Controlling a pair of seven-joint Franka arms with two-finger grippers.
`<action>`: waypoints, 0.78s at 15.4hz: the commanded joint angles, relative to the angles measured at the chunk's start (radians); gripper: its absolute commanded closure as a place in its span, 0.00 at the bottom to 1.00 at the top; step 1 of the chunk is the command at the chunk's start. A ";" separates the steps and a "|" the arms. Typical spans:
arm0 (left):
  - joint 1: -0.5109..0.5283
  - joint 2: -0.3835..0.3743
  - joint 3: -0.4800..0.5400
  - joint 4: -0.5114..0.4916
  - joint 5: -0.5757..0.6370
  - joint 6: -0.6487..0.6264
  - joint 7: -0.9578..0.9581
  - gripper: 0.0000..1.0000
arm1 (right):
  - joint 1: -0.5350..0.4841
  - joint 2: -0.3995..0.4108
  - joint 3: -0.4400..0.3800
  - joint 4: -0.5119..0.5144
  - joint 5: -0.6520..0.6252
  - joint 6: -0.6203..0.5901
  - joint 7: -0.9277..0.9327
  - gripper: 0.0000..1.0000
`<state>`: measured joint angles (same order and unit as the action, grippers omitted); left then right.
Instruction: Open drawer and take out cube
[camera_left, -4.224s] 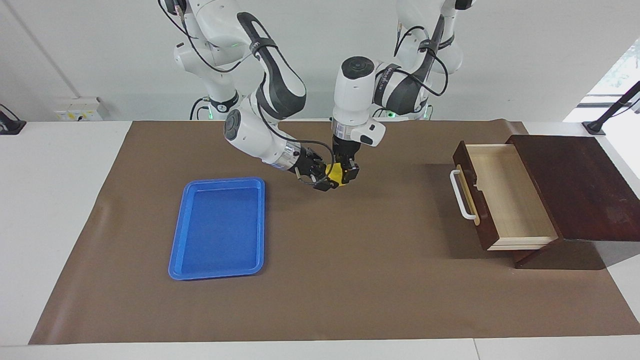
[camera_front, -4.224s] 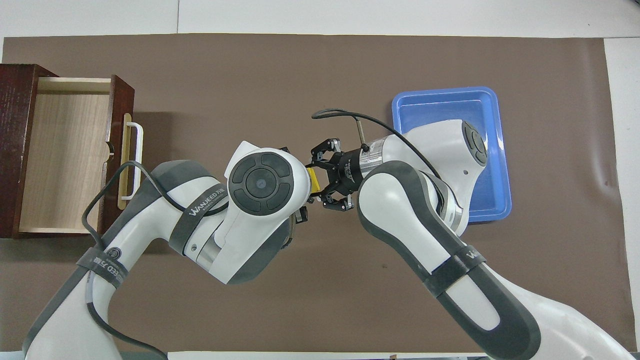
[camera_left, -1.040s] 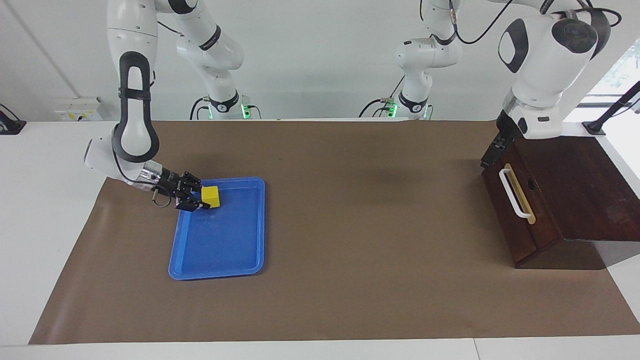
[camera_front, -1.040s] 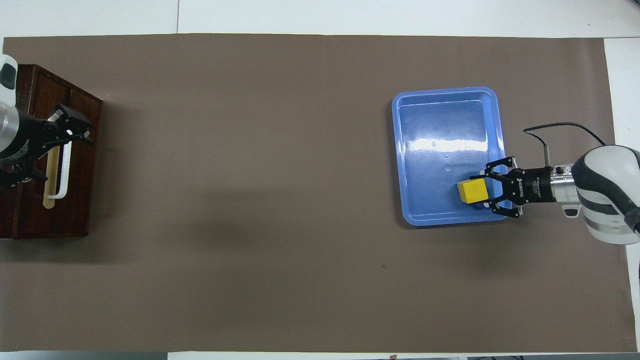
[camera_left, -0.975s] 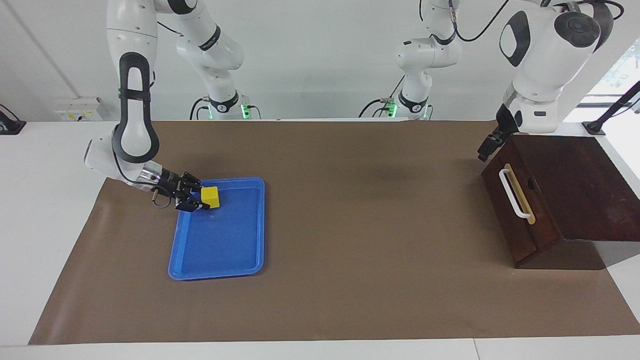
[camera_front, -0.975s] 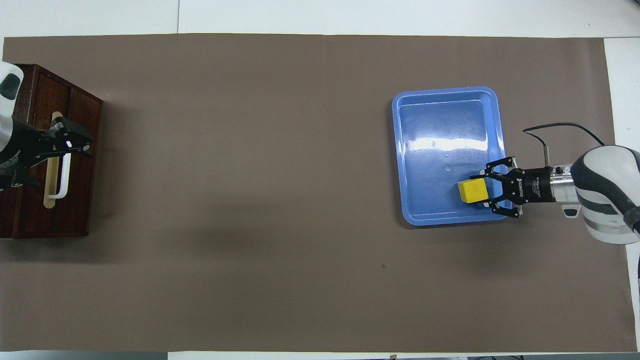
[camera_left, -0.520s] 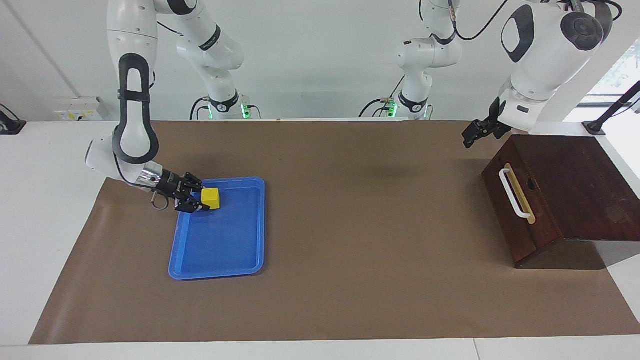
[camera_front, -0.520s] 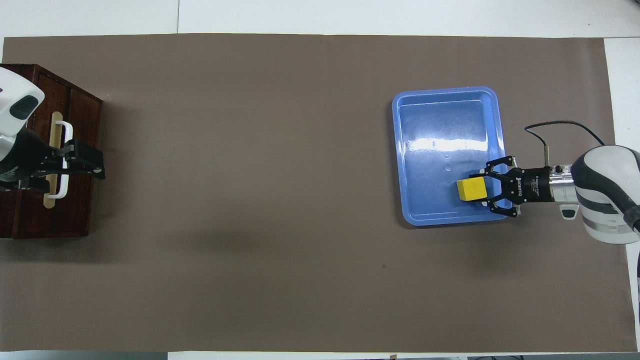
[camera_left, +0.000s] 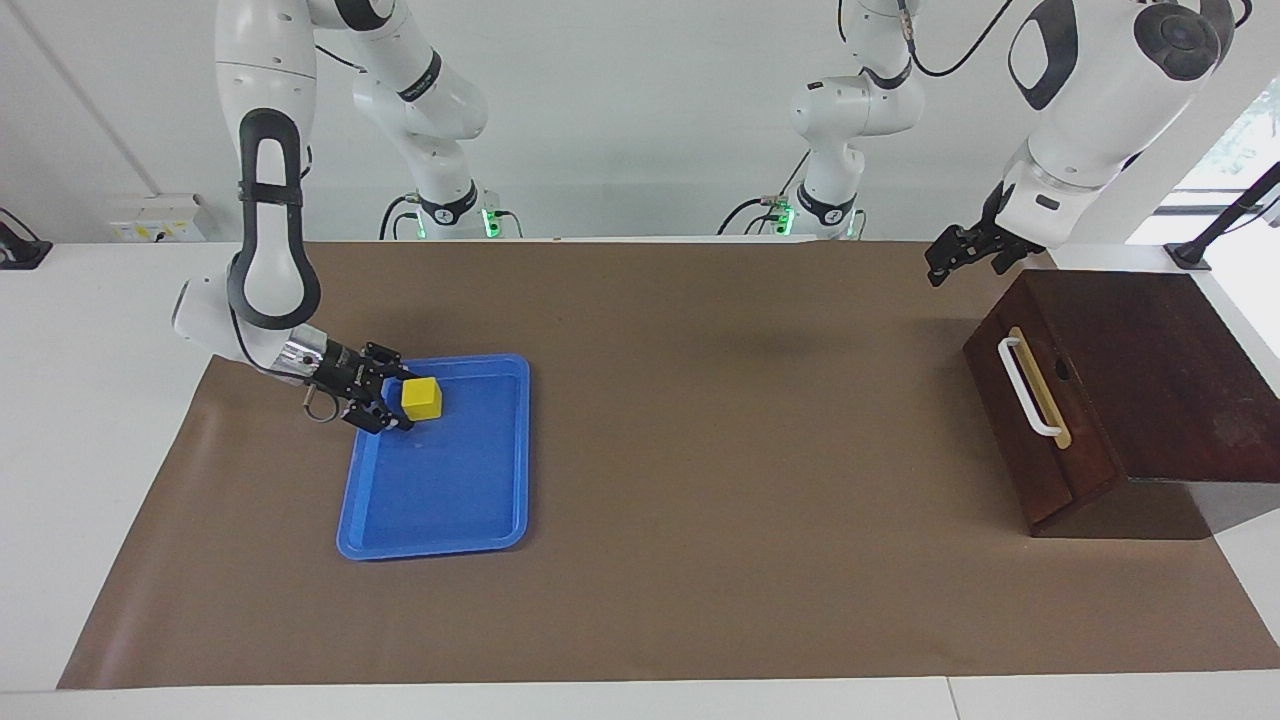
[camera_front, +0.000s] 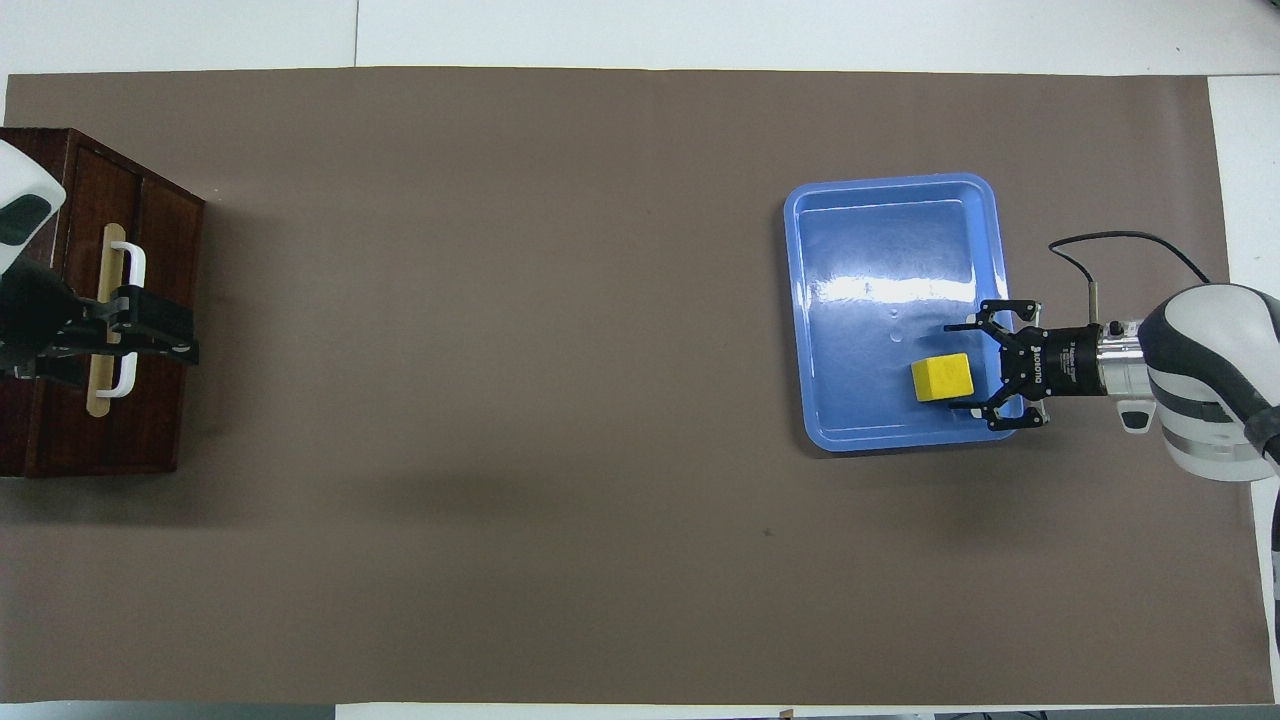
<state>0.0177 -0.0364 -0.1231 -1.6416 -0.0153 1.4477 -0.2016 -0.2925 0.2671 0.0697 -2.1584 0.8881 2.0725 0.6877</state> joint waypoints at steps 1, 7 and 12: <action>-0.002 -0.030 0.010 -0.027 -0.014 -0.029 0.016 0.00 | 0.036 -0.034 0.001 0.049 -0.006 -0.040 0.099 0.00; 0.005 -0.043 0.011 -0.093 -0.014 0.065 0.050 0.00 | 0.085 -0.153 0.001 0.142 -0.141 -0.159 0.202 0.00; 0.001 -0.033 0.010 -0.087 -0.012 0.158 0.056 0.00 | 0.087 -0.161 0.001 0.346 -0.309 -0.363 0.268 0.00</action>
<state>0.0184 -0.0449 -0.1175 -1.6978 -0.0155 1.5526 -0.1673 -0.2023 0.0917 0.0662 -1.9042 0.6658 1.7763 0.9386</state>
